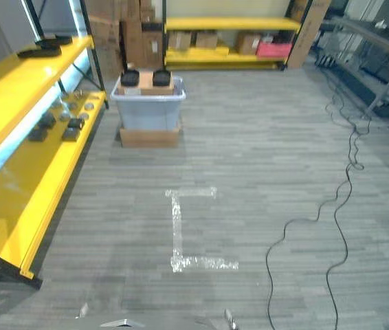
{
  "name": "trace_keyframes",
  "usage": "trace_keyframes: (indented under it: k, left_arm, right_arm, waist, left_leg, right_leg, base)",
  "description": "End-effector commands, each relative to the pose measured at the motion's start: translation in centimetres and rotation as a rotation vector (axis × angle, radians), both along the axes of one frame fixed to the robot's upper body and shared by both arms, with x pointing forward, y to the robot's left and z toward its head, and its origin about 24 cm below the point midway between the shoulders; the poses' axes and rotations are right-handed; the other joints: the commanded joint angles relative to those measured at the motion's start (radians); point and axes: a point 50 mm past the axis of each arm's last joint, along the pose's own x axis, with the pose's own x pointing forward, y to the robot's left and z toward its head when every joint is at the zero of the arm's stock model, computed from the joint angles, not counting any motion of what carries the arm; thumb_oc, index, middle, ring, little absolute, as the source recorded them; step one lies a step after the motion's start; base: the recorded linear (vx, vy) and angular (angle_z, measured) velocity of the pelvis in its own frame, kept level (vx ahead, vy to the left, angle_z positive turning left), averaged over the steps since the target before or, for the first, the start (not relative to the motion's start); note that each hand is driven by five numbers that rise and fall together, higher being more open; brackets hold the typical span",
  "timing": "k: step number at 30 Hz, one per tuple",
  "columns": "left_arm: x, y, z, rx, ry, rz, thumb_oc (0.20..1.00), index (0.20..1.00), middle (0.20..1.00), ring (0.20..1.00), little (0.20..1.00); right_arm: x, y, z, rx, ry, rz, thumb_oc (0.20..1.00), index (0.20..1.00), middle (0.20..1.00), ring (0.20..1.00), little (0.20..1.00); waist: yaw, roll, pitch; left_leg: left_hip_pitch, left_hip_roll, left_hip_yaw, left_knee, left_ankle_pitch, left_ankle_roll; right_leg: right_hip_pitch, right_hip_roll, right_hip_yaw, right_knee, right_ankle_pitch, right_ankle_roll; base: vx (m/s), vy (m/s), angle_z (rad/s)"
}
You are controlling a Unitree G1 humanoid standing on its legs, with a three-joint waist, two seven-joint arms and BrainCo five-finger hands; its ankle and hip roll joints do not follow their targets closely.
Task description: Move parts from the plastic box to the shelf.
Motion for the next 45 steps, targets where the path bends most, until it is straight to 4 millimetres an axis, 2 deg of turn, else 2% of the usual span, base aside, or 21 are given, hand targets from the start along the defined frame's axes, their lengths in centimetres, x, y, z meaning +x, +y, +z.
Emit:
trace_keyframes:
  k: [1, 12, 17, 23, 29, 35, 41, 45]
  left_arm:
    - [3.4, 2.7, 0.9, 0.061, -0.055, -0.06, 1.0, 1.0, 1.0, 1.0, 1.0]
    - [4.3, 1.5, 0.7, 0.047, -0.091, -0.064, 1.0, 1.0, 1.0, 1.0, 1.0]
    - [4.0, 0.7, 0.5, 0.02, -0.083, -0.09, 1.0, 1.0, 1.0, 1.0, 1.0]
    - [4.9, 0.2, 0.5, 0.016, -0.132, -0.126, 1.0, 1.0, 1.0, 1.0, 1.0]
    - [6.9, -0.3, 0.9, 0.013, -0.227, -0.153, 1.0, 1.0, 1.0, 1.0, 1.0]
    - [7.5, -0.7, 1.0, 0.005, -0.245, -0.168, 1.0, 1.0, 1.0, 1.0, 1.0]
    - [6.6, -1.1, 0.6, -0.025, -0.204, -0.127, 1.0, 1.0, 1.0, 1.0, 1.0]
    - [5.4, -1.2, 0.3, -0.043, -0.157, -0.084, 1.0, 1.0, 1.0, 1.0, 1.0]
  right_arm:
    - [0.5, -4.1, 1.3, -0.102, -0.009, -0.041, 1.0, 1.0, 1.0, 1.0, 1.0]
    - [0.6, -3.9, 1.2, -0.096, -0.026, -0.042, 1.0, 1.0, 1.0, 1.0, 1.0]
    - [0.1, -3.6, 1.1, -0.086, -0.007, -0.027, 1.0, 1.0, 1.0, 1.0, 1.0]
    - [0.2, -3.6, 1.1, -0.091, -0.013, -0.024, 1.0, 1.0, 1.0, 1.0, 1.0]
    - [1.1, -3.8, 1.2, -0.106, -0.03, 0.063, 1.0, 1.0, 1.0, 1.0, 1.0]
    - [1.5, -3.9, 1.2, -0.109, -0.041, 0.05, 1.0, 1.0, 1.0, 1.0, 1.0]
    - [1.2, -3.8, 1.2, -0.099, -0.017, 0.092, 1.0, 1.0, 1.0, 1.0, 1.0]
    - [0.1, -4.2, 1.3, -0.086, 0.004, -0.008, 1.0, 1.0, 1.0, 1.0, 1.0]
  waist:
    - [-0.02, 0.019, -0.007]
    - [-0.019, 0.024, -0.015]
    - [-0.02, 0.027, -0.007]
    - [-0.016, 0.028, 0.002]
    - [-0.003, 0.028, 0.023]
    - [-0.001, 0.031, 0.027]
    - [-0.002, 0.034, 0.023]
    - [-0.006, 0.034, 0.01]
  left_leg:
    - [0.152, 0.073, 0.063, -0.155, -0.064, -0.048]
    - [0.158, 0.074, 0.063, -0.159, -0.061, -0.049]
    - [0.151, 0.073, 0.061, -0.164, -0.054, -0.049]
    - [0.143, 0.071, 0.056, -0.167, -0.05, -0.048]
    - [0.125, 0.066, 0.042, -0.167, -0.04, -0.047]
    - [0.123, 0.065, 0.041, -0.17, -0.037, -0.047]
    - [0.125, 0.062, 0.045, -0.176, -0.034, -0.047]
    - [0.134, 0.062, 0.051, -0.182, -0.035, -0.047]
  right_leg:
    - [0.048, 0.007, 0.112, -0.187, 0.001, 0.136]
    - [0.057, 0.002, 0.11, -0.201, 0.01, 0.137]
    - [0.05, 0.0, 0.105, -0.202, 0.015, 0.14]
    - [0.043, -0.003, 0.1, -0.204, 0.02, 0.141]
    - [0.033, -0.009, 0.082, -0.208, 0.027, 0.144]
    - [0.031, -0.012, 0.078, -0.211, 0.03, 0.145]
    - [0.032, -0.012, 0.073, -0.217, 0.033, 0.146]
    - [0.039, -0.013, 0.072, -0.223, 0.035, 0.147]
  base:
    - [0.0, 0.001, -0.04]
    - [0.0, 0.0, -0.03]
    - [-0.02, 0.012, 0.01]
    - [-0.02, 0.016, 0.01]
    - [-0.06, 0.024, 0.05]
    - [-0.02, 0.013, 0.03]
    - [0.0, 0.006, 0.01]
    - [0.01, 0.007, 0.02]
